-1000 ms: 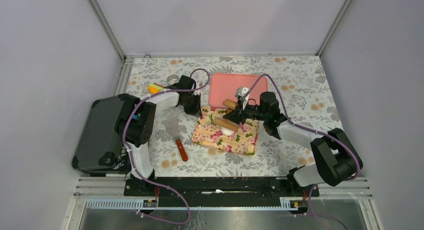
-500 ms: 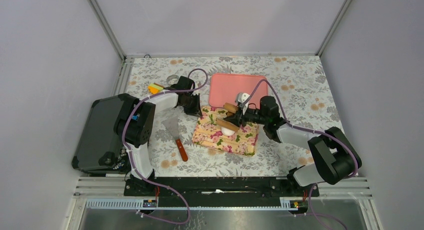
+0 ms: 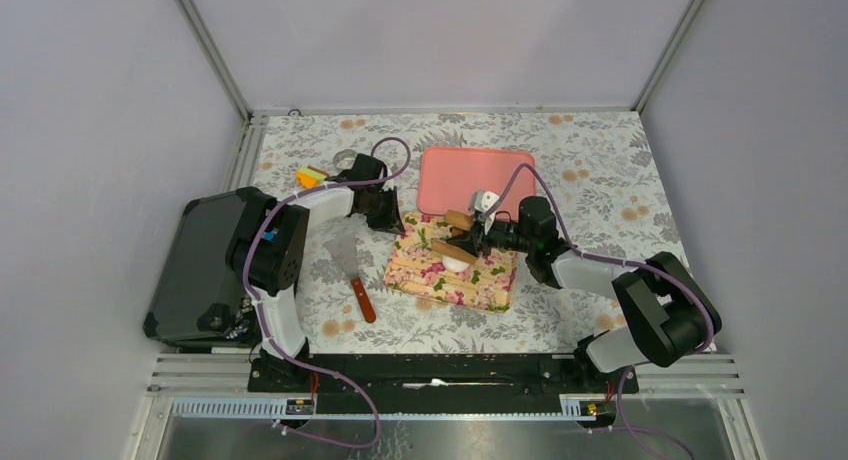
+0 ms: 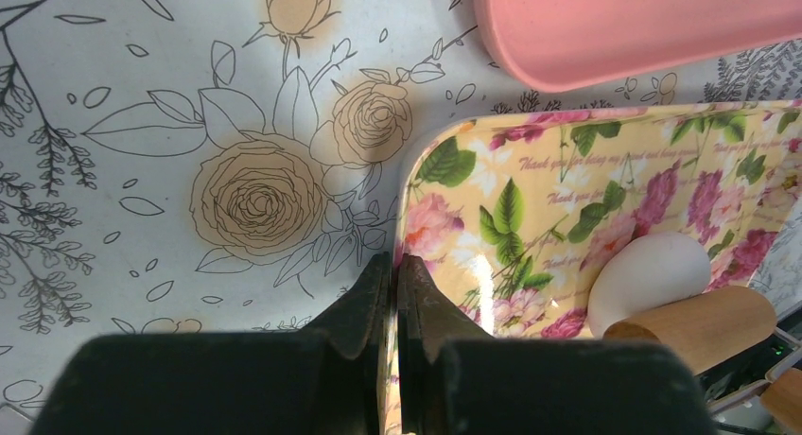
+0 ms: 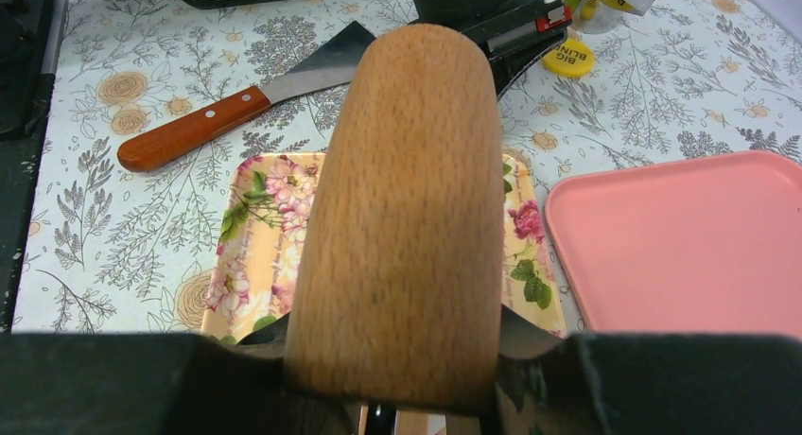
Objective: Roll out the dumpling wrappers from the dough
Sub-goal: Flatten out the dough on the work surface.
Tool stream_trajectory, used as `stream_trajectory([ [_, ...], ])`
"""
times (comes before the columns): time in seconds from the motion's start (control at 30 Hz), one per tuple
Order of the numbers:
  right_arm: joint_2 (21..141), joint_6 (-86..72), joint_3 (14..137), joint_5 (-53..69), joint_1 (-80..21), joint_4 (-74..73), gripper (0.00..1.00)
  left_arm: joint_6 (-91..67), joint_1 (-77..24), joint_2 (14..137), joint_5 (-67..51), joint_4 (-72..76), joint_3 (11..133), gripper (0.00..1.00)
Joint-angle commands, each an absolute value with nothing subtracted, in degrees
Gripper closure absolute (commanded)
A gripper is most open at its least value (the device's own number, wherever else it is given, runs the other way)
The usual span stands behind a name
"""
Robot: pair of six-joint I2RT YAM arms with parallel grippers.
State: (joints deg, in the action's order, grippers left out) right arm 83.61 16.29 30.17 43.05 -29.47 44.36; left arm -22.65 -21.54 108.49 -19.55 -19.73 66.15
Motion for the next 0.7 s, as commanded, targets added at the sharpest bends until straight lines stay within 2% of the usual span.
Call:
stream_trajectory([
  [0.0, 86.90, 16.64, 26.48, 42.53, -30.21, 34.24, 1.00, -24.77, -21.07, 111.01, -16.81, -21.40, 62.94, 1.00],
  [0.67, 89.23, 16.45, 25.43, 45.81, -31.64, 30.97, 1.00, -25.49, -19.71, 110.90, -17.47, -20.48, 62.05, 1.00],
])
